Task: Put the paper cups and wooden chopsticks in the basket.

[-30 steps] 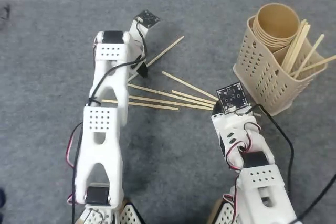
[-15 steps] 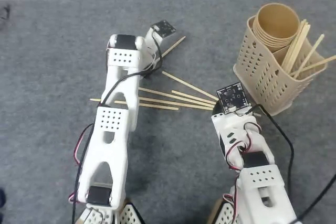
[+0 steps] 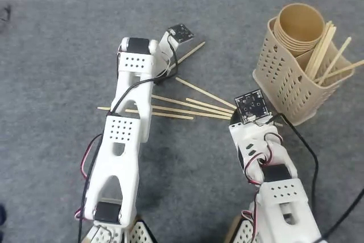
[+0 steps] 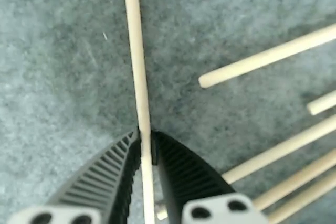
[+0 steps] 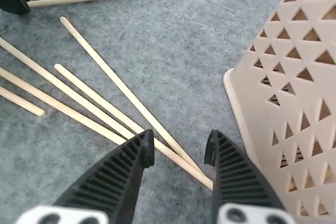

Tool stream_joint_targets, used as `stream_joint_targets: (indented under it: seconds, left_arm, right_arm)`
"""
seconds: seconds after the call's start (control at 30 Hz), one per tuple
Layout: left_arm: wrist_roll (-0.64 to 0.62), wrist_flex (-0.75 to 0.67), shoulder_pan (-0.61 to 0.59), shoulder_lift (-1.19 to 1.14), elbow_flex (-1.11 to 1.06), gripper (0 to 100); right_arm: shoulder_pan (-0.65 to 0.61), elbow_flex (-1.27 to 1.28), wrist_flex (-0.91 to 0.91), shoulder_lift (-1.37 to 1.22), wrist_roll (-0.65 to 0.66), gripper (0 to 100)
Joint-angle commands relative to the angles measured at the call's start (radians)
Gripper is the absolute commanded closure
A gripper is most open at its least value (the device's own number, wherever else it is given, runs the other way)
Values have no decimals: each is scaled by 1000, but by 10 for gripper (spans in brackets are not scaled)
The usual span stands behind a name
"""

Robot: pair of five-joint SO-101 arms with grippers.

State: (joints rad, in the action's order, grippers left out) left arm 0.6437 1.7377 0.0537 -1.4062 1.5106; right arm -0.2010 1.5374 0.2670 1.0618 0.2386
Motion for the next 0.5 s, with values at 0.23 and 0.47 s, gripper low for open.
stream_joint_targets:
  seconds: [0.23,0.47]
  left_arm:
    - [26,20,66,308,-217,991]
    - [-46,20,175,690,-469,991]
  right_arm:
    - [-4,11,-47,18,68,833]
    - [1,11,-51,18,68,833]
